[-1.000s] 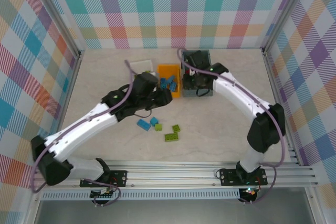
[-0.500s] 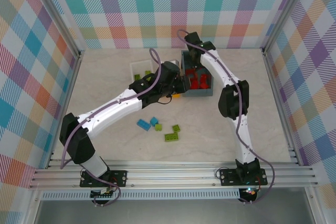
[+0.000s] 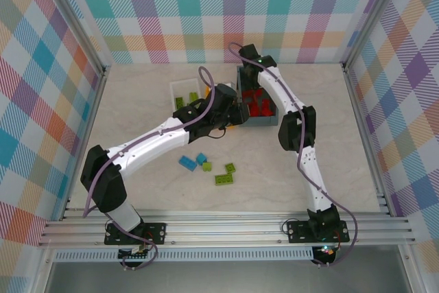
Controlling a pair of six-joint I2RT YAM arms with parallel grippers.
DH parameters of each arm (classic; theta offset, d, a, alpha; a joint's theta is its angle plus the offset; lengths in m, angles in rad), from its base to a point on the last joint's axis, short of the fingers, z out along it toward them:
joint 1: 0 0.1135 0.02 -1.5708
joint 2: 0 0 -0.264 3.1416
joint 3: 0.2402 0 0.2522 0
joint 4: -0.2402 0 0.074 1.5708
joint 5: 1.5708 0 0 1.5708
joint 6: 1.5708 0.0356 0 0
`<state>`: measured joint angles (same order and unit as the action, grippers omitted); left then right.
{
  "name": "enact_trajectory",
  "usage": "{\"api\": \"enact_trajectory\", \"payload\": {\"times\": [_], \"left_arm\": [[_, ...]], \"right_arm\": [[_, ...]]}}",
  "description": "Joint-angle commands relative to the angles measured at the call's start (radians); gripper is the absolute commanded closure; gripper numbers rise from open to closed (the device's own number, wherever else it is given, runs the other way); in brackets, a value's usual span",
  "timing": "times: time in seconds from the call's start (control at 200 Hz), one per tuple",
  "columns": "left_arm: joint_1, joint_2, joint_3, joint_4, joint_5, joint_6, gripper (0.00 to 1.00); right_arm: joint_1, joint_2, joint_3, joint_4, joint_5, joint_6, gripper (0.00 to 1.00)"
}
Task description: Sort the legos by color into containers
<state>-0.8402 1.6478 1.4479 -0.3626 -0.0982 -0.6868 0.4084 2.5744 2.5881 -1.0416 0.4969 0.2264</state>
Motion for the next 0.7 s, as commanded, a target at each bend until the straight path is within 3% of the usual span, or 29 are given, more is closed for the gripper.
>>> {"api": "enact_trajectory", "payload": {"times": [0.0,0.255,0.515,0.695], "left_arm": [[-0.015,-0.053,-0.045,0.005,-0.019,-0.001,0.63],[-0.038,-0.104,-0.189,-0.102,-0.060,-0.043,0.63],[-0.111,-0.076,-0.292,-0.172,-0.027,0.059,0.54],[-0.147,0.028,-0.240,-0.247,-0.044,-0.014,0.43]], "right_arm": [[0.017,-0.081,0.031,-0.018,-0.002,-0.015,0.43],[0.094,-0.323,-0.044,0.002,-0.018,-0.018,0.52],[0.160,-0.914,-0.775,0.260,-0.159,0.049,0.49],[0.243,-1.213,-1.138,0.270,-0.240,0.122,0.43]]}}
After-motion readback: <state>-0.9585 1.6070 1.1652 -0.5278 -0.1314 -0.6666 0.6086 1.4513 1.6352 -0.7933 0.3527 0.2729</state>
